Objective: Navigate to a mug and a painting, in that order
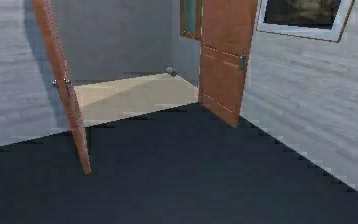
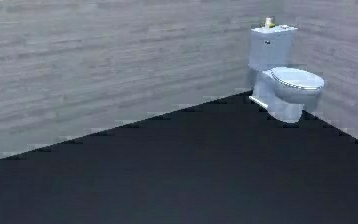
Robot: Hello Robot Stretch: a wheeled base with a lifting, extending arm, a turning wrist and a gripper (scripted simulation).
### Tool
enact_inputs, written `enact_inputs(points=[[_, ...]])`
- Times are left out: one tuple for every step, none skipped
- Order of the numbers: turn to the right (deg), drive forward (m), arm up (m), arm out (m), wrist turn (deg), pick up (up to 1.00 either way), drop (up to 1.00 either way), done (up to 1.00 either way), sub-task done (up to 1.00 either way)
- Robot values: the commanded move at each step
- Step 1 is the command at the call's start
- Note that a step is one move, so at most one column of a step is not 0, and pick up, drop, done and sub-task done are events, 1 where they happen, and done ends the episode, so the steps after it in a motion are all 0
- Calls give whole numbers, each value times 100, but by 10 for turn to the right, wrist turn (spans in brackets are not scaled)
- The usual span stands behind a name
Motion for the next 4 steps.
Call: enact_inputs(points=[[0,100,0,0,0,0,0,0,0],[-30,0,0,0,0,0,0,0,0],[0,50,0,0,0,0,0,0,0],[-210,0,0,0,0,0,0,0,0]])
